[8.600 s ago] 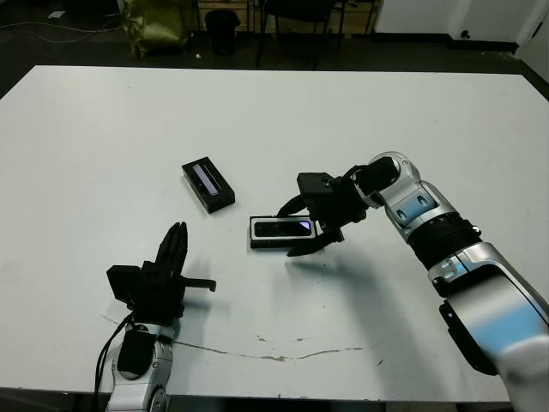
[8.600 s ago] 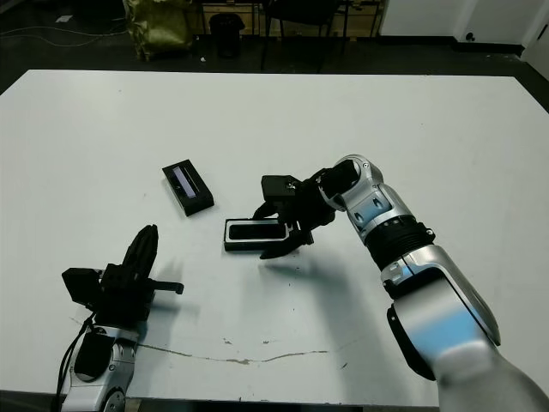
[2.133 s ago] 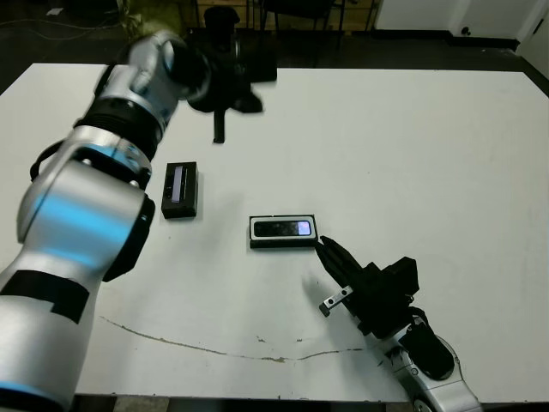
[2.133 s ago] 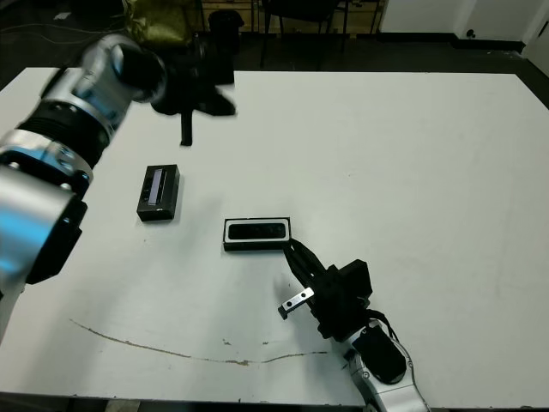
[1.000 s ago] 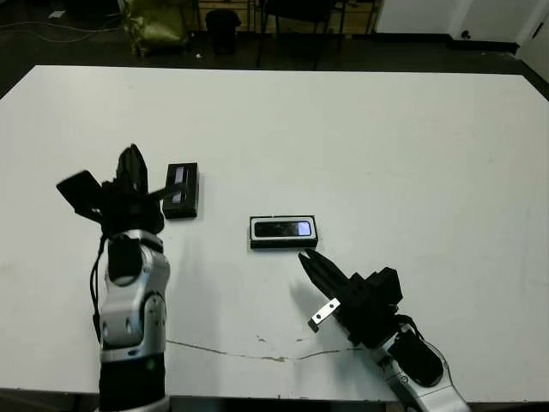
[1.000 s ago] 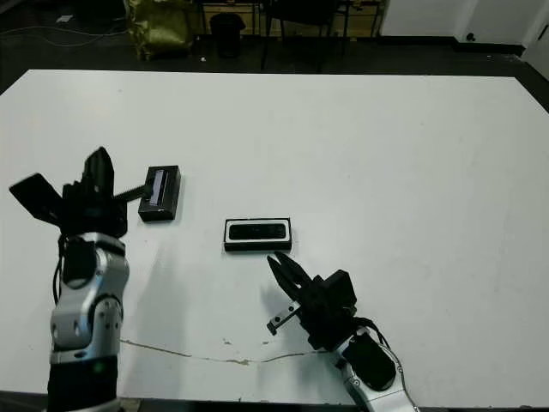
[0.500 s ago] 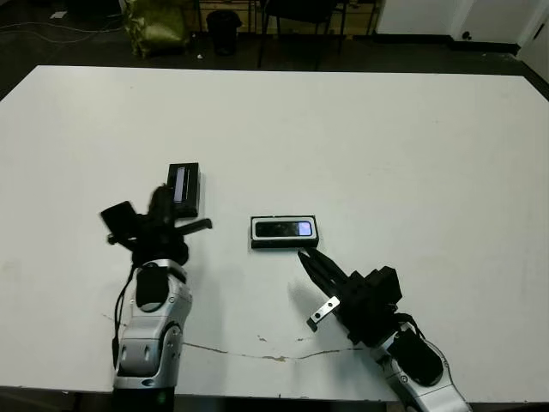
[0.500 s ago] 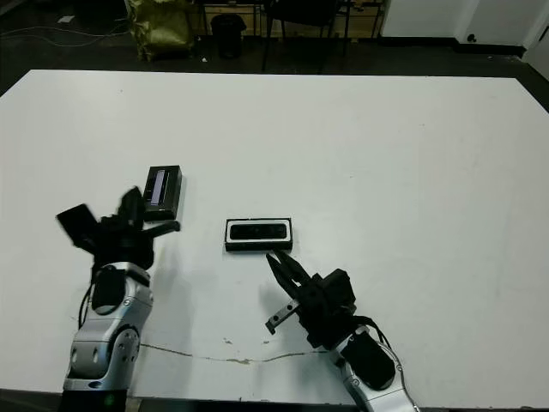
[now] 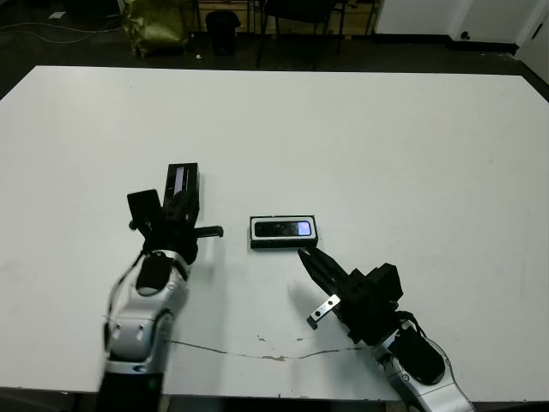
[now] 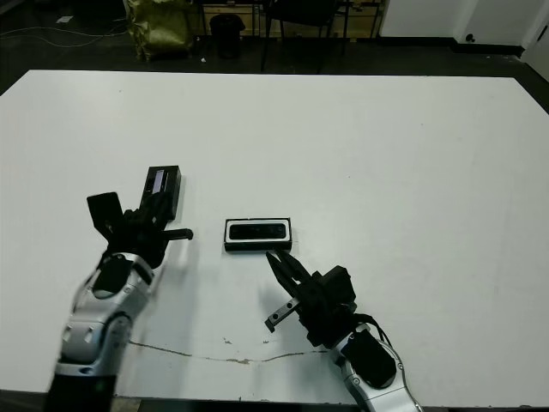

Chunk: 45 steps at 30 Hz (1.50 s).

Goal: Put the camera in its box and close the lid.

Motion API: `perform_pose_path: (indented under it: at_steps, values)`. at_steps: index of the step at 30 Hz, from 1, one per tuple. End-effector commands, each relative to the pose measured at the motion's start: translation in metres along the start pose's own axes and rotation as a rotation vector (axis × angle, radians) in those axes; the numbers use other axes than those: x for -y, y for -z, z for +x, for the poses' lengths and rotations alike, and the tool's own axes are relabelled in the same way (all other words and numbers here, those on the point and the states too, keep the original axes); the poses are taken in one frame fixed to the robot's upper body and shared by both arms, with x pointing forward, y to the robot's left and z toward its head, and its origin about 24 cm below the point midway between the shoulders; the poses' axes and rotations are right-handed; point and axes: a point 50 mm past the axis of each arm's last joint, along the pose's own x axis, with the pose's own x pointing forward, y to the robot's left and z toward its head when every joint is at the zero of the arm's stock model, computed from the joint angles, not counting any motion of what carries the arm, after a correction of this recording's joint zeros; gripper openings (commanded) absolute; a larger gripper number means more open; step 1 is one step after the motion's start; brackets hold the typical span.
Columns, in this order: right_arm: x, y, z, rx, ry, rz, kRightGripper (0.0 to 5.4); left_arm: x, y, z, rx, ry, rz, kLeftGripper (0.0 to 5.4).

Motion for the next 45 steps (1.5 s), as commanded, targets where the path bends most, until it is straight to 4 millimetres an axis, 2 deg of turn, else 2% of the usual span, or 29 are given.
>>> perform_pose_path:
  at_steps: [1, 6, 15, 22, 27, 30, 45]
  values:
    - [0.001, 0.005, -0.003, -0.027, 0.012, 0.002, 0.00, -0.006, -0.001, 0.004, -0.031, 0.005, 0.087, 2.05]
    - [0.001, 0.005, -0.004, -0.030, 0.006, 0.019, 0.00, -0.010, -0.008, 0.008, -0.046, -0.088, 0.178, 3.29]
    - [0.002, 0.004, -0.003, -0.018, -0.022, 0.011, 0.00, -0.004, -0.009, 0.018, -0.039, -0.214, 0.053, 5.39]
    - [0.002, 0.003, -0.004, -0.029, -0.021, 0.008, 0.00, 0.005, -0.003, 0.020, -0.072, -0.197, 0.002, 5.39]
    - [0.002, 0.004, -0.004, -0.011, -0.031, 0.016, 0.00, 0.009, 0.004, 0.021, -0.088, -0.163, -0.183, 5.39]
    - [0.002, 0.003, -0.004, -0.022, -0.024, 0.001, 0.00, 0.007, 0.005, 0.021, -0.091, -0.160, -0.230, 5.39]
    - [0.004, 0.004, -0.005, 0.004, -0.036, 0.003, 0.00, -0.009, 0.007, 0.028, -0.094, -0.321, 0.008, 5.39]
